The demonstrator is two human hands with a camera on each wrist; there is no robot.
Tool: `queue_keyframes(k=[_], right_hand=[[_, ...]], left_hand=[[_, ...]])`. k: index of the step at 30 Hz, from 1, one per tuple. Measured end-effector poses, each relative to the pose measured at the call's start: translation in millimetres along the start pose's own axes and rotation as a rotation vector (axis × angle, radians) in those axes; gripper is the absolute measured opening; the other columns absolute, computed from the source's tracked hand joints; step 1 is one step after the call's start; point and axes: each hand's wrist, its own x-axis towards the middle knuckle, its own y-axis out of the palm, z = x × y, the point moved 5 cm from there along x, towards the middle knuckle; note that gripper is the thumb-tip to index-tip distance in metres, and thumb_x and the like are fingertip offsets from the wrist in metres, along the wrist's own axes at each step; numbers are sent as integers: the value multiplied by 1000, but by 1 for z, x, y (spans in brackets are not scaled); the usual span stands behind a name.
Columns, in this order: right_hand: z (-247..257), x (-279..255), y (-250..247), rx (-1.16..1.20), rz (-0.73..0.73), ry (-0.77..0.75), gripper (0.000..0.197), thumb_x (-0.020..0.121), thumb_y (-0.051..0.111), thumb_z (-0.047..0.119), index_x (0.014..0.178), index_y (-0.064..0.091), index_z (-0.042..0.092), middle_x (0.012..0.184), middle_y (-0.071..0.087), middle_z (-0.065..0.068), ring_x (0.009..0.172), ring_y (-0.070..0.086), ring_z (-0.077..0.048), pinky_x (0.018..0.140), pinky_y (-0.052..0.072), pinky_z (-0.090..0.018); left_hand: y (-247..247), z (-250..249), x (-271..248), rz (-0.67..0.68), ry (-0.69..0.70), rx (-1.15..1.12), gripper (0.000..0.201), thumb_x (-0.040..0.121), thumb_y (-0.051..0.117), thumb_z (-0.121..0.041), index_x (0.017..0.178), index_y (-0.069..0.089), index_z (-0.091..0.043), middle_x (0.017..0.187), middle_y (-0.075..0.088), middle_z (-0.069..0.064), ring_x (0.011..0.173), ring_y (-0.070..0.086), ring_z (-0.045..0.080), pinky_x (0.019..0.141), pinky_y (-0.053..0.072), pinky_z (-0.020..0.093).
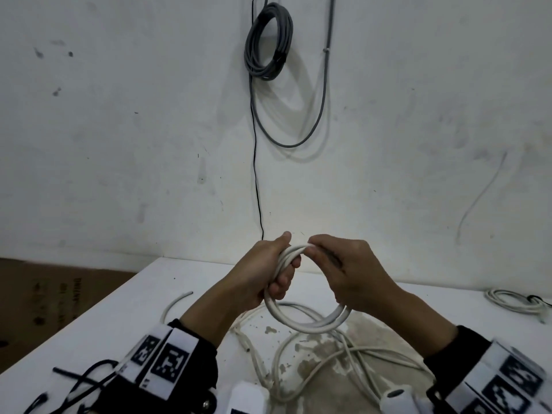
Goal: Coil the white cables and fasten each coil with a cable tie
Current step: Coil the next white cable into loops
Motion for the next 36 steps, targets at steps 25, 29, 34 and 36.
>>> queue_keyframes(k=[25, 29, 34, 36], right_hand=[[-4, -5, -16, -76, -415, 14, 26, 87, 57, 17, 67, 60, 1, 49, 46, -1, 54, 42, -17, 47, 29, -9], [-2, -9, -9, -8, -468, 75, 25, 89, 56, 20, 70, 62, 4, 48, 43, 5, 51, 42, -14, 47, 29, -9], [-2, -13, -6, 40, -464, 90, 25, 91, 52, 27, 75, 59, 8, 49, 42, 9, 47, 42, -12, 46, 30, -11], [-3, -14, -3, 77, -422, 103, 31, 92, 47, 35, 78, 57, 9, 48, 45, 4, 44, 46, -16, 45, 37, -21]], left_hand=[[18, -9, -8, -366, 319, 221, 45, 94, 37, -49, 99, 60, -10, 72, 60, -1, 77, 68, 17, 73, 56, 39], [12, -2, -11, -519, 357, 79, 46, 88, 47, -53, 75, 64, -12, 51, 54, -3, 40, 54, 10, 47, 46, 25], [12, -1, -6, -151, 222, -278, 49, 94, 43, -44, 62, 49, -8, 38, 26, -7, 30, 19, 6, 35, 18, 19], [11, -4, -6, -24, 203, -354, 49, 96, 39, -41, 62, 48, -8, 37, 24, -8, 27, 17, 4, 31, 17, 17]])
